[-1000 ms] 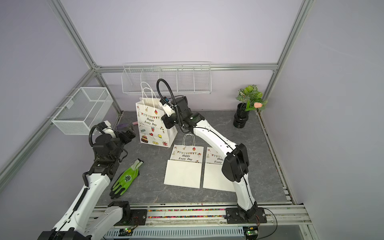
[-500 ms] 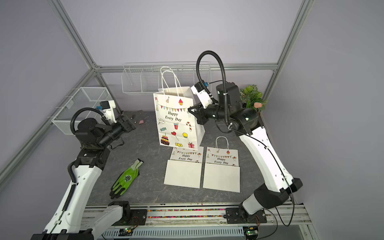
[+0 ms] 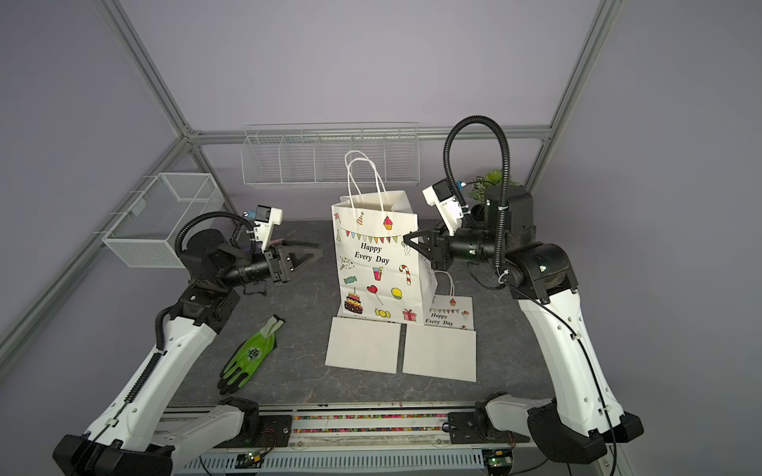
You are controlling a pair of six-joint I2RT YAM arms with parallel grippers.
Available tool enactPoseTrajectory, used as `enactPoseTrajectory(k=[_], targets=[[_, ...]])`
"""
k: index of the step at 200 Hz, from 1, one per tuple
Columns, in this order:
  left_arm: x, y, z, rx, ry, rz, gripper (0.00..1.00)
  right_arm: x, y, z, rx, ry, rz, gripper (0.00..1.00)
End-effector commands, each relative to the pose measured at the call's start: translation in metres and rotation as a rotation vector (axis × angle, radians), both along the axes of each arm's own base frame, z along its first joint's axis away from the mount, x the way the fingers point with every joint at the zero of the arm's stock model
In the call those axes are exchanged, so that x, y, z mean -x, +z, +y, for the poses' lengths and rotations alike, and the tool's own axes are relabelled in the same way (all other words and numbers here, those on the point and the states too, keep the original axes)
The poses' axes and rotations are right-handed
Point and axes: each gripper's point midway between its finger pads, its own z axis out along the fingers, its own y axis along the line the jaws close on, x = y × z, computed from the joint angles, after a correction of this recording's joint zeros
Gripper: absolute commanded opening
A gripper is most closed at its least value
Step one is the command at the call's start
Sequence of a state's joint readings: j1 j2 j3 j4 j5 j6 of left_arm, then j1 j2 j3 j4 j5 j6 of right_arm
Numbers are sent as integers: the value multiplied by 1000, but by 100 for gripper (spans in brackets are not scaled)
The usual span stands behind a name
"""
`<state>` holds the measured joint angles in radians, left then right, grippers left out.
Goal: Put away the paper bag
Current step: Pick up the paper bag from the center of the board, then press the paper bag.
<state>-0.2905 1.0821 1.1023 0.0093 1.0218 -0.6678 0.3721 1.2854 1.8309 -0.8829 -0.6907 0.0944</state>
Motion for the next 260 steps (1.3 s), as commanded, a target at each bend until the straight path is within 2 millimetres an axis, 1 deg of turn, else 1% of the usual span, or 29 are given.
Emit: enactPoseTrajectory(k=[1, 21, 41, 52, 58, 79, 91, 97, 115, 128, 139, 168, 199, 228, 244, 255, 260], targets=[[-6, -11, -7, -25, -13, 27, 100, 6, 13, 9, -80, 83, 7, 7], [-12, -22, -11, -47, -9, 40, 100, 6, 16, 10, -103, 101, 16, 7], [-19, -36, -10, -88, 23, 50, 100, 9, 19, 10, -121, 117, 18, 7], [-19, -38, -10, -94, 25, 43, 99, 8, 20, 9, -127, 116, 16, 7], [-18, -35, -10, -87, 19, 37, 98, 8, 20, 9, -129, 117, 17, 7], [-13, -28, -13, -66, -10, 23, 86, 3, 18, 9, -131, 107, 23, 7], [-8, -27, -16, -65, -27, 17, 72, -1, 17, 10, -135, 100, 30, 7], [-4, -26, -18, -66, -42, 9, 68, -4, 16, 11, -138, 96, 34, 7], [6, -24, -23, -76, -73, -20, 62, -11, 13, 13, -150, 85, 51, 7], [9, -25, -26, -84, -86, -23, 58, -15, 12, 14, -162, 83, 60, 7], [9, -25, -26, -86, -85, -19, 51, -16, 13, 15, -171, 86, 65, 7], [9, -24, -25, -84, -84, -22, 43, -15, 16, 17, -179, 99, 66, 7], [12, -18, -24, -79, -78, -36, 25, -15, 11, 14, -158, 87, 72, 7], [9, -13, -24, -67, -67, -30, 10, -18, 4, 13, -152, 82, 87, 7], [7, -11, -24, -65, -59, -26, 0, -20, -1, 12, -144, 75, 90, 7], [7, -9, -23, -63, -51, -28, 0, -21, -5, 11, -136, 69, 90, 7], [6, -8, -23, -63, -45, -34, 0, -21, -7, 10, -133, 68, 94, 9]])
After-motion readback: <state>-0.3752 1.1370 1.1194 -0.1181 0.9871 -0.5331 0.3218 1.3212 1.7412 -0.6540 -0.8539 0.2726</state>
